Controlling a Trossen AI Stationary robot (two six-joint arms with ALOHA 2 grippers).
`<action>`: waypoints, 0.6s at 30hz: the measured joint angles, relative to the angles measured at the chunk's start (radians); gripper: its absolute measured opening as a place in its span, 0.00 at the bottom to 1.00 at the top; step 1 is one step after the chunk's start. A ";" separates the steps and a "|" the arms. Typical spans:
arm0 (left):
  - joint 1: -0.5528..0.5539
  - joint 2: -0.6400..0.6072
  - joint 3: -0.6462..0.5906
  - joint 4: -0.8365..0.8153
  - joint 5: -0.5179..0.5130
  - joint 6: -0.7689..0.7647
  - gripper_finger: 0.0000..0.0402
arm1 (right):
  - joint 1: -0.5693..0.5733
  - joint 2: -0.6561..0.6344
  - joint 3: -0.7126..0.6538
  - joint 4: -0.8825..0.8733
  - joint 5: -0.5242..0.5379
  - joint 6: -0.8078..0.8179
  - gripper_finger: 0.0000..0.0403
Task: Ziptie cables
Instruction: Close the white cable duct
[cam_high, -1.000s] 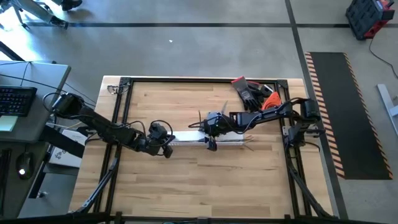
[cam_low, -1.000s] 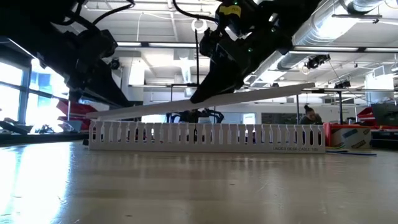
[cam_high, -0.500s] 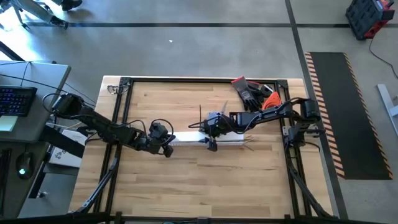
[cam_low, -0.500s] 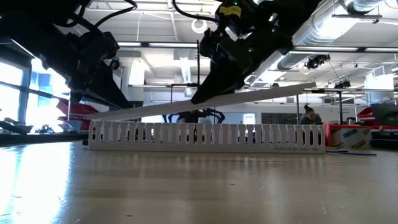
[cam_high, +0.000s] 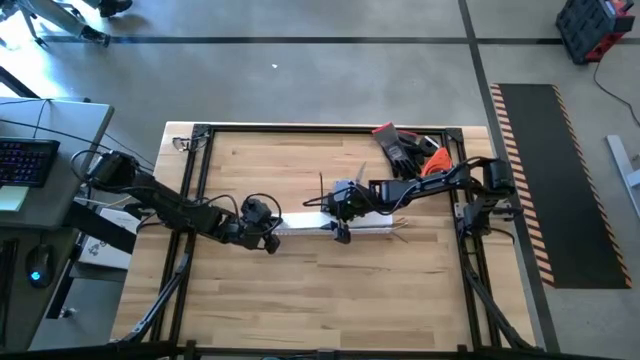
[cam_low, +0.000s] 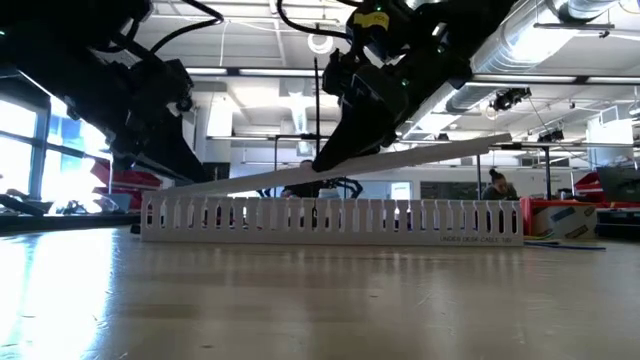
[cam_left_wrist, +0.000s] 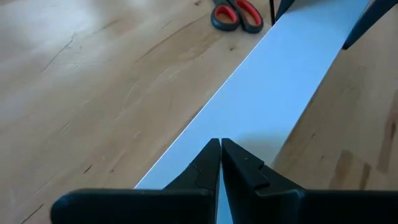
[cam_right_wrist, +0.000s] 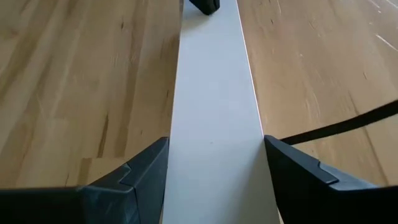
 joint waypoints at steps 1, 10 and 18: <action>0.000 0.006 0.001 0.002 -0.001 -0.003 0.00 | 0.000 0.000 0.000 -0.001 0.000 -0.003 0.53; 0.000 -0.043 0.009 -0.007 0.029 0.023 0.00 | 0.000 0.000 0.000 0.022 -0.002 -0.011 0.53; 0.000 -0.053 0.015 -0.009 0.057 0.031 0.00 | 0.010 0.000 0.000 0.013 0.001 -0.014 0.53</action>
